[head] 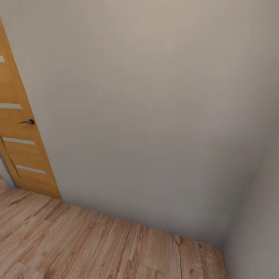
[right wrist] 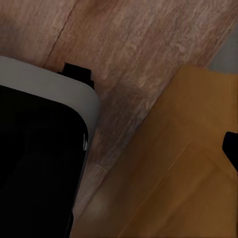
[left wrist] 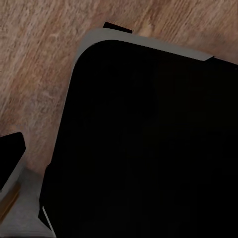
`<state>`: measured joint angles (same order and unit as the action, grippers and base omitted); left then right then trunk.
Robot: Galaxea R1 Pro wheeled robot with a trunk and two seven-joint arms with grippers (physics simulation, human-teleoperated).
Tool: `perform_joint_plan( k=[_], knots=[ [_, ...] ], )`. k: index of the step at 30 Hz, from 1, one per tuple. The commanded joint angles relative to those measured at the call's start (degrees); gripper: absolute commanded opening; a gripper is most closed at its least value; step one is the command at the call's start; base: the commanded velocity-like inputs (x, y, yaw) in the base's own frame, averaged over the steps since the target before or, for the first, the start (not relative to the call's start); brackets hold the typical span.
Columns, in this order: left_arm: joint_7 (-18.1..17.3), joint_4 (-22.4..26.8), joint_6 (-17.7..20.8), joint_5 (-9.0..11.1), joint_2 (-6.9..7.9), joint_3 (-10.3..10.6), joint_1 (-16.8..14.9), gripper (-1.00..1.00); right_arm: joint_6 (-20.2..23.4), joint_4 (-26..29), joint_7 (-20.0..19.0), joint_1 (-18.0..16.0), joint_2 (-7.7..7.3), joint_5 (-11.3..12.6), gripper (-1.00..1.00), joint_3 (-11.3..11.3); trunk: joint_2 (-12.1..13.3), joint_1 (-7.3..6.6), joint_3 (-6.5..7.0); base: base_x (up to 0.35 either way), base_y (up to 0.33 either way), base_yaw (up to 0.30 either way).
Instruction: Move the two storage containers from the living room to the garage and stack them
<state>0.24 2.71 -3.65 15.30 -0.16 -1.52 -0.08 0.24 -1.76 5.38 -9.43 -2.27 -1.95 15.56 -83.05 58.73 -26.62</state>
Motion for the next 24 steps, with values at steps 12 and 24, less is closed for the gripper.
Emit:
perform_joint_plan(
  k=[12, 24],
  knots=[
    [-0.29, 0.01, -0.13, 0.17, 0.07, -0.08, -0.01, 1.00, 0.01, -0.11, 0.02, -0.06, 0.04, -0.30, 1.00, 0.31, -0.03, 0.00, -0.05, 0.000, 0.000, 0.269],
    [-0.33, 0.01, -0.22, 0.17, 0.07, -0.15, -0.01, 1.00, -4.34, -0.10, -0.48, -0.06, 0.10, -0.26, 1.00, 0.28, -0.03, 0.00, -0.05, 0.000, 0.000, 0.270]
  ],
)
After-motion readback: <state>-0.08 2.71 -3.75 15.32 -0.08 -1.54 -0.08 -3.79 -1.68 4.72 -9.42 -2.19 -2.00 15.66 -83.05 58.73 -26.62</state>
